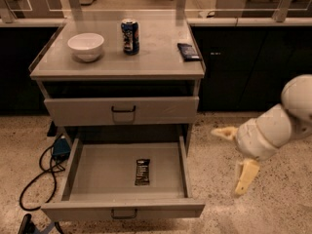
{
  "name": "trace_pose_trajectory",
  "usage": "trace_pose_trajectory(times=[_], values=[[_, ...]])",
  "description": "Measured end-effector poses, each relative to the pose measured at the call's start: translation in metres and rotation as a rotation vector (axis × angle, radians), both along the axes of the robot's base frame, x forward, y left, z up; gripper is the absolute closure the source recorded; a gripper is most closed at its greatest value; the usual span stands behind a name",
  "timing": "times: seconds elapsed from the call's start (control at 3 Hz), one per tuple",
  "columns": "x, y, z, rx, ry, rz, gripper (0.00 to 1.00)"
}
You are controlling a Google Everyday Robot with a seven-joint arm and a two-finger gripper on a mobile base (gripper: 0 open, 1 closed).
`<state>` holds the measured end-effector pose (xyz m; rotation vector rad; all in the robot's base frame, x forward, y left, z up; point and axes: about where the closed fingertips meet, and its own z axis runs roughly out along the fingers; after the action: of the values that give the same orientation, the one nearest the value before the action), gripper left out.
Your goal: Pick rxbar chocolate from middle drawer and place on counter
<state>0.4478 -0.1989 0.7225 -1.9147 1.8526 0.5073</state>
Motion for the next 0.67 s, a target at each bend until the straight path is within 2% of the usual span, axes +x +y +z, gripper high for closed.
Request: trace_pose_trajectory(times=[0.33,0.67], values=[[0.012,0.030,-0.107,0.064,0.050,0.061,0.00],[0.029,0.055,-0.170,0.089,0.060,-0.020,0.00]])
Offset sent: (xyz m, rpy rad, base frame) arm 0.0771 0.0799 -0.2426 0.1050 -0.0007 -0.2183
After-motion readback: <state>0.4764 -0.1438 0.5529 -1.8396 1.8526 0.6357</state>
